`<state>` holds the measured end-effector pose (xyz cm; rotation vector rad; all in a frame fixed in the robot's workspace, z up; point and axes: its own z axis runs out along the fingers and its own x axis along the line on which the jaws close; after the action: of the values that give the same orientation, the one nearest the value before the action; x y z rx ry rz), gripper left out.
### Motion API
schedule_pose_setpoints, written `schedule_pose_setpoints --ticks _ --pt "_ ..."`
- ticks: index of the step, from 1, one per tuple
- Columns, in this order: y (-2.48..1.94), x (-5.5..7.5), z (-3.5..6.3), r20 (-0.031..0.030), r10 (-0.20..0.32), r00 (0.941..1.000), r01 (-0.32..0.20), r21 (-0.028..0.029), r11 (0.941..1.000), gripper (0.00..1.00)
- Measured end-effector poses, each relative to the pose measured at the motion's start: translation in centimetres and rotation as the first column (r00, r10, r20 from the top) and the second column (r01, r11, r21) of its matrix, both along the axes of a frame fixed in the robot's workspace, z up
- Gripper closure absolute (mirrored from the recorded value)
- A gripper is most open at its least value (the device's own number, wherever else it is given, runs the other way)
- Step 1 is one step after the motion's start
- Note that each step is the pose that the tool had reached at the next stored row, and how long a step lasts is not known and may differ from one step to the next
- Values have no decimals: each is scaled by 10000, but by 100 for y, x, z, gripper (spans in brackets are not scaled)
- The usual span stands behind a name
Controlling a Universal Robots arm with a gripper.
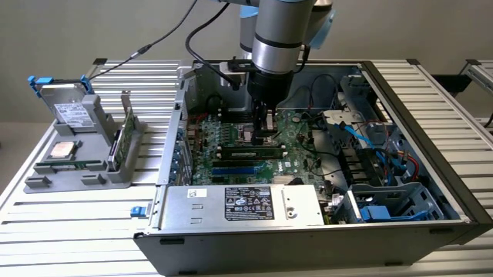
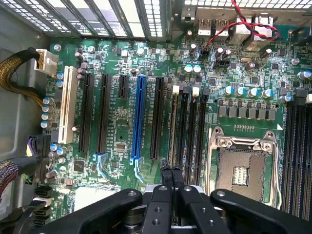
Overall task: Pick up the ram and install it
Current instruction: 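Insert the ram into the slot, then press down the ram until it locks into place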
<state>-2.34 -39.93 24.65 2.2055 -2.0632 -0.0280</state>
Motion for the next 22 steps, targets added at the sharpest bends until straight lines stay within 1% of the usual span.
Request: schedule_pose_setpoints --ticks 13,18,20,22 --pt "1 6 0 6 3 10000 -3 2 10000 90" --pt "-7 176 0 7 1 10000 -1 90 10000 90" --pt "-10 228 0 11 0 10000 0 107 9999 90" --pt "-16 260 0 18 0 10000 0 113 9999 90"
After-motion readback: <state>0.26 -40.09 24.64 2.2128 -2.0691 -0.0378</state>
